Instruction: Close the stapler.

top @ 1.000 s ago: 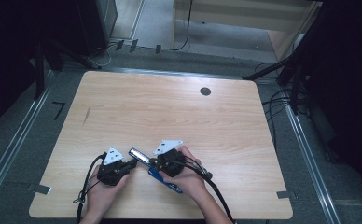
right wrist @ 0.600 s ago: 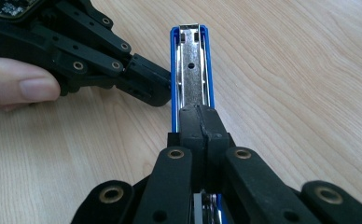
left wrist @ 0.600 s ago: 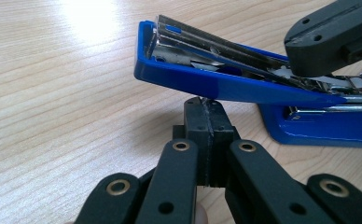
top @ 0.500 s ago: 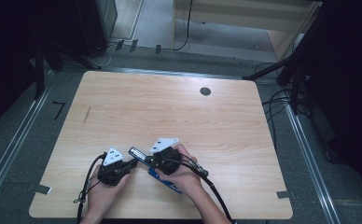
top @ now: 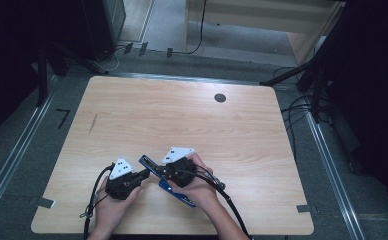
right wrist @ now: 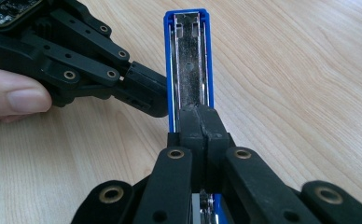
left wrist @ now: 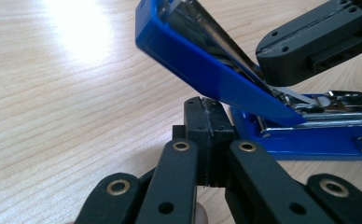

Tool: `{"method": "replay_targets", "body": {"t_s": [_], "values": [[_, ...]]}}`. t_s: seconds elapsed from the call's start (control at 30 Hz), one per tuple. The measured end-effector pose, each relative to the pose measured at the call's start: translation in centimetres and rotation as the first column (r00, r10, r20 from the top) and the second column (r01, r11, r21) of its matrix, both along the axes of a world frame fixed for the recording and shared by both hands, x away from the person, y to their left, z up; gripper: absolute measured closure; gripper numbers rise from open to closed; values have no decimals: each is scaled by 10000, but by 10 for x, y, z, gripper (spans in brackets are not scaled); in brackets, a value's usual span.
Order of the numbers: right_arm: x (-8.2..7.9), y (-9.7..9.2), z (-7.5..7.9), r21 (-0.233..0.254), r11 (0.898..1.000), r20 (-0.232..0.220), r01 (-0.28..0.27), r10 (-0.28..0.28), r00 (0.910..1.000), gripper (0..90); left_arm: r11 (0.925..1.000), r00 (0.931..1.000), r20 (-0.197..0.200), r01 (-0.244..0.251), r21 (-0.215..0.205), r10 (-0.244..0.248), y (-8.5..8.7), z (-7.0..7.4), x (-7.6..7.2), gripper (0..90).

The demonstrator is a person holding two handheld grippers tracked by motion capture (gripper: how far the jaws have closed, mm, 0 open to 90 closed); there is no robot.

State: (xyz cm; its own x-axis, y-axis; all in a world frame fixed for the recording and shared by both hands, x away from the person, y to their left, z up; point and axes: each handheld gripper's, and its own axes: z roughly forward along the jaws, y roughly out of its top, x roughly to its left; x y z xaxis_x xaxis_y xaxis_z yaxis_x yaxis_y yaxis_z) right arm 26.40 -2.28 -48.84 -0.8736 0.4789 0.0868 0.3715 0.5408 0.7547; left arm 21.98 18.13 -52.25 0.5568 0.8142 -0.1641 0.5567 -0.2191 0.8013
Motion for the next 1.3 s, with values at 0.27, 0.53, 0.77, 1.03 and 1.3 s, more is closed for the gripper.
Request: {"method": "replay_targets", "body": {"t_s": [0.27, 0.53, 0.77, 1.03, 1.3], "values": [[-2, -3, 2, 63, 10000, 145, 11, -12, 9999, 900, 9996, 9997, 20, 252, -151, -252, -3, 2, -6, 900], [-5, -7, 6, 126, 9999, 256, -3, 0, 9997, 900, 9971, 9974, 7, 714, -273, -714, -16, 2, -18, 900], [-8, -11, 8, 196, 9998, 315, 20, -26, 9995, 900, 9927, 9928, -93, 1188, -194, -1190, -31, -3, -23, 900], [-12, -19, 11, 302, 9995, 368, 33, -44, 9993, 900, 9884, 9886, -104, 1497, -251, -1500, -43, -7, -24, 900], [-17, -27, 12, 395, 9992, 386, 116, -132, 9992, 900, 9867, 9867, -104, 1623, -56, -1624, -51, -10, -22, 900]]}}
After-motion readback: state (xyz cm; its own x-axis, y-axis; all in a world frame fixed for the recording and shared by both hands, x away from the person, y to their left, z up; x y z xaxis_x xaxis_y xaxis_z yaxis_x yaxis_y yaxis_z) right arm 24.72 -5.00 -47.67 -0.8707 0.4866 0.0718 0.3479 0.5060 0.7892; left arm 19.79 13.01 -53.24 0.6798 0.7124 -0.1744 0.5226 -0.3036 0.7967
